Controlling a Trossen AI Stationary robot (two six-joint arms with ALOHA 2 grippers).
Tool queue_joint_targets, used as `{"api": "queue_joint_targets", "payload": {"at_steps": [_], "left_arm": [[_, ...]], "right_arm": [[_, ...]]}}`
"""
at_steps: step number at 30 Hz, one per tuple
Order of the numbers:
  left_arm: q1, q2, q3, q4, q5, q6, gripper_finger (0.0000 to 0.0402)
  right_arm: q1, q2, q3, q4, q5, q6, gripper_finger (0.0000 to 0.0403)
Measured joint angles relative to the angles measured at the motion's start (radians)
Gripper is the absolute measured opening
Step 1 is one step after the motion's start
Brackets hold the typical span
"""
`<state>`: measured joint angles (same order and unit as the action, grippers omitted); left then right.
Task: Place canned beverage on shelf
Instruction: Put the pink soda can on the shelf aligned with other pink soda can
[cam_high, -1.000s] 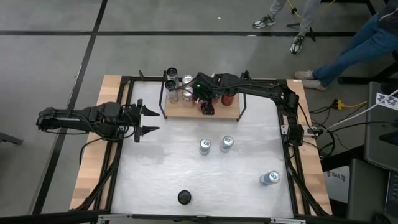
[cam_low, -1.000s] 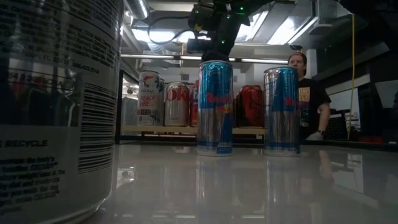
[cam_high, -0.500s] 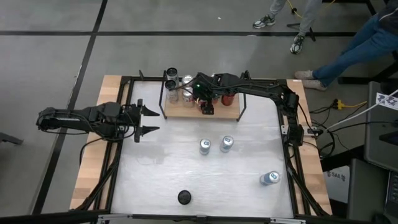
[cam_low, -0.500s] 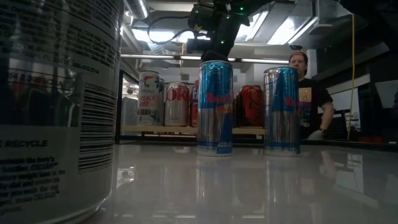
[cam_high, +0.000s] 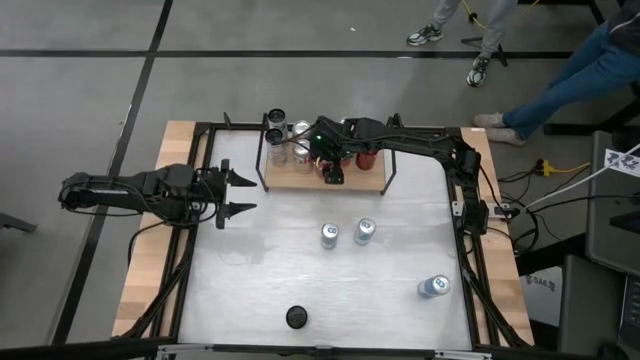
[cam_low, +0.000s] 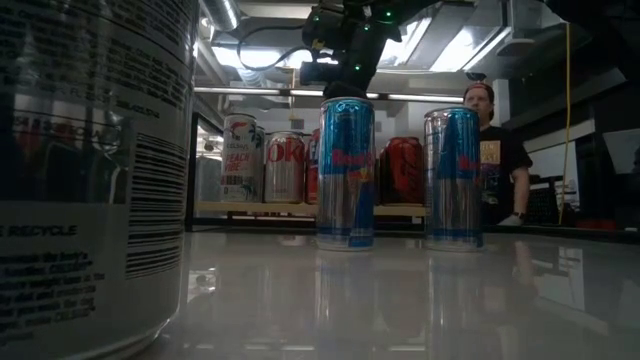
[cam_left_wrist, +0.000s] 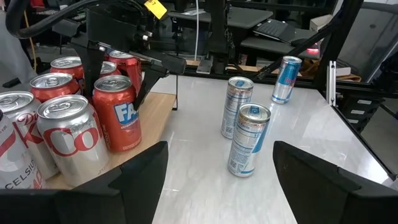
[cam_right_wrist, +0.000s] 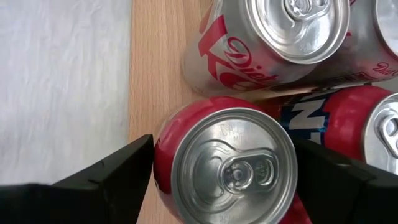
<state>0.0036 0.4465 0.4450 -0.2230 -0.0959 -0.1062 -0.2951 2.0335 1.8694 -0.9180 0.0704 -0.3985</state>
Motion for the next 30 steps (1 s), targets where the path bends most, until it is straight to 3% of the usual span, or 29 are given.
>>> {"api": "queue_joint_targets", "payload": {"at_steps": [30], "left_arm": [[0.0,0.0,0.0,0.0,0.0,0.0,0.0283]], "right_arm": [[0.0,-0.001,0.0,0.002,0.006,-0.028,0.0338]]}}
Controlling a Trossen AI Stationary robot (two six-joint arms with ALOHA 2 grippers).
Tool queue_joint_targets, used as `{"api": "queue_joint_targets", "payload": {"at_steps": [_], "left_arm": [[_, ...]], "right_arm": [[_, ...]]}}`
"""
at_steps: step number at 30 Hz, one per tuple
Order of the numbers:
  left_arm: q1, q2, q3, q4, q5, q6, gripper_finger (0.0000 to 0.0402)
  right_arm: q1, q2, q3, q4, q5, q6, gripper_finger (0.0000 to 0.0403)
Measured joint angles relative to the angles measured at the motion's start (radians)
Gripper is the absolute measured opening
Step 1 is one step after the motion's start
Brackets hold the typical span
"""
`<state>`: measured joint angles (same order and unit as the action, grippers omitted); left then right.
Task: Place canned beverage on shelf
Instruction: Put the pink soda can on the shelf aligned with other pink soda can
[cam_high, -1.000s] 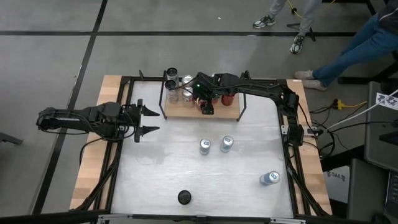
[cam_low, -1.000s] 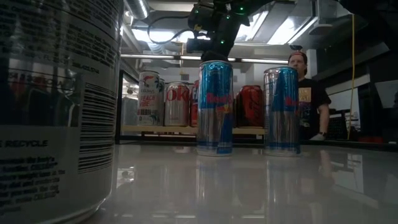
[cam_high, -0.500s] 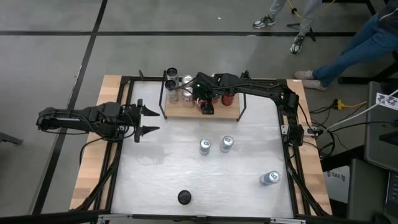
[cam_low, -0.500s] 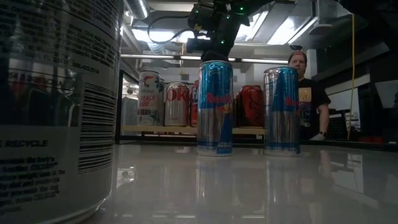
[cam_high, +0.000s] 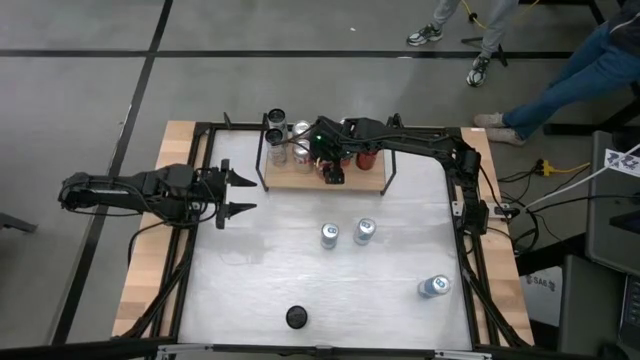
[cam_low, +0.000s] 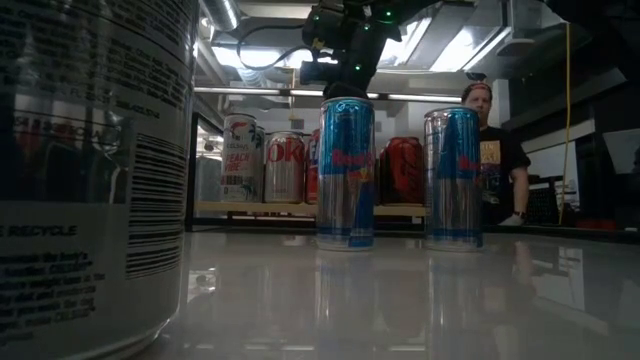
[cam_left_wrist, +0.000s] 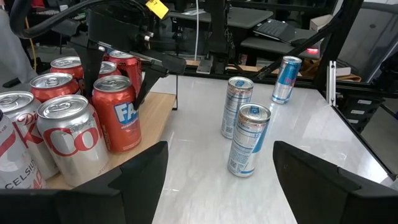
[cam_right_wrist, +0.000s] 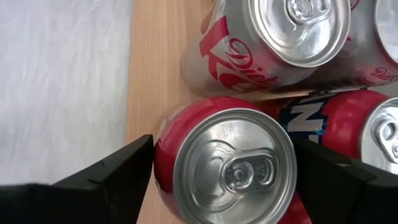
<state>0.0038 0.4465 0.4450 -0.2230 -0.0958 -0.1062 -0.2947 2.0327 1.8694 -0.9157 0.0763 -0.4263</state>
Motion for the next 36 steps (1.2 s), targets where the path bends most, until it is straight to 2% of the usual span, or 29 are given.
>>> {"api": "queue_joint_targets", "payload": {"at_steps": [20,26,36], "left_arm": [[0.0,0.0,0.0,0.0,0.0,0.0,0.0283],[0.0,0.0,0.0,0.0,0.0,0.0,0.0283],[0.0,0.0,0.0,0.0,0.0,0.0,0.0283]], "right_arm": [[0.001,-0.002,0.037,-0.028,0.018,0.0,0.0337],[0.002,-0.002,0.037,-0.029,0.067,0.002,0.0337],[0.001,-0.002,0.037,-0.028,0.071,-0.001,0.0337]]}}
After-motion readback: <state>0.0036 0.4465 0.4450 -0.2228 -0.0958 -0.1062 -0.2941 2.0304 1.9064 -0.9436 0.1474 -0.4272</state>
